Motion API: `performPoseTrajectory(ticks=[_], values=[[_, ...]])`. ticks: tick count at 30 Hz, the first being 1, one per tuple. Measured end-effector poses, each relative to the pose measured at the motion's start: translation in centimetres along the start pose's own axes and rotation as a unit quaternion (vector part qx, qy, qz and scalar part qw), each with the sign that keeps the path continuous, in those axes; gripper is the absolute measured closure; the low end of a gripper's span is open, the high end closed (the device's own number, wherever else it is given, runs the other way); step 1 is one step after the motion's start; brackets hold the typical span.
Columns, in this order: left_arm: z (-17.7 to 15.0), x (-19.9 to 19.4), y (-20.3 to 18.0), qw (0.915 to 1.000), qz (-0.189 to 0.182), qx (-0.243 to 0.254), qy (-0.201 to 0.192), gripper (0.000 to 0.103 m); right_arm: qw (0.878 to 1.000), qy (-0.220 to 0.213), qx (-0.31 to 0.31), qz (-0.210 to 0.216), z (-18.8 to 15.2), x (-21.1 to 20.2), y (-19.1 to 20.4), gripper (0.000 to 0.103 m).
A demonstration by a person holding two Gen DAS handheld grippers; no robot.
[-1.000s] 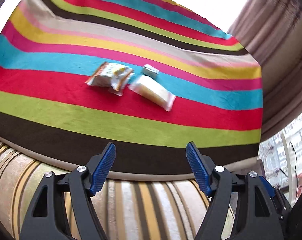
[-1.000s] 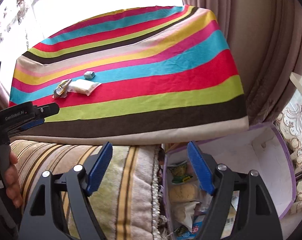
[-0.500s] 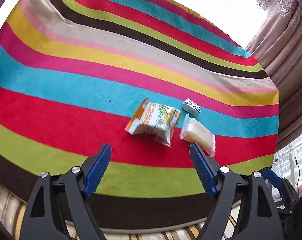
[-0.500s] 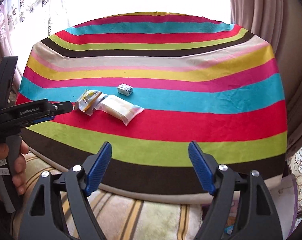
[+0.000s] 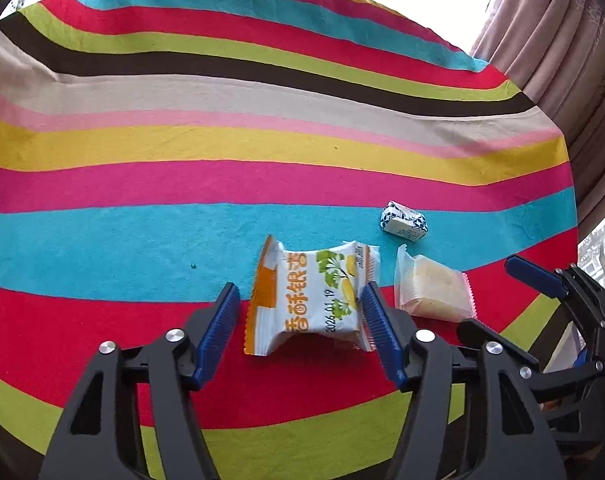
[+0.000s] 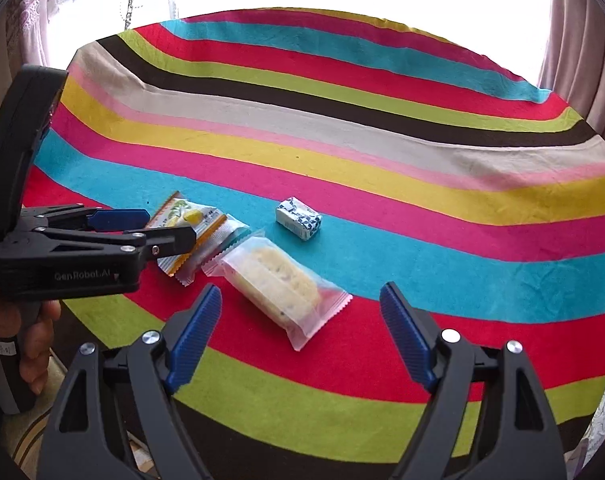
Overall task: Organize snacks
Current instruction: 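Grasp the orange-printed biscuit packet with the left tool while the right tool grasps the clear cookie bag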
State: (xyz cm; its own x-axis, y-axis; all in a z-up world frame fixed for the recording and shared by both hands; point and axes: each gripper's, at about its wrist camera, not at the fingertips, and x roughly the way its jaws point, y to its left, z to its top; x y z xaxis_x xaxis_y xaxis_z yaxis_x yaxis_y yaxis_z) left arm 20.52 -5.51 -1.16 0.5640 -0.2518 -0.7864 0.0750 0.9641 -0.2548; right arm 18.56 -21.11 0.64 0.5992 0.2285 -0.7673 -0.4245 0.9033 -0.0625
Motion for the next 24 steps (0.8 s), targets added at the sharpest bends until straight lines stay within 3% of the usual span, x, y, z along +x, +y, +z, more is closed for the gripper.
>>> performPoseTrajectory(ticks=[16, 24], values=[[-0.7, -1.5, 4.9, 0.9936, 0.012, -0.095, -0.059, 0.056, 0.999, 0.037, 0.018, 0.027, 1.0, 4.8, 0.2, 0.022], [-0.7, -1.7, 5.5, 0.9924, 0.012, -0.105, -0.064, 0.056, 0.999, 0.028, 0.027, 0.028, 0.9, 4.2, 0.0, 0.056]])
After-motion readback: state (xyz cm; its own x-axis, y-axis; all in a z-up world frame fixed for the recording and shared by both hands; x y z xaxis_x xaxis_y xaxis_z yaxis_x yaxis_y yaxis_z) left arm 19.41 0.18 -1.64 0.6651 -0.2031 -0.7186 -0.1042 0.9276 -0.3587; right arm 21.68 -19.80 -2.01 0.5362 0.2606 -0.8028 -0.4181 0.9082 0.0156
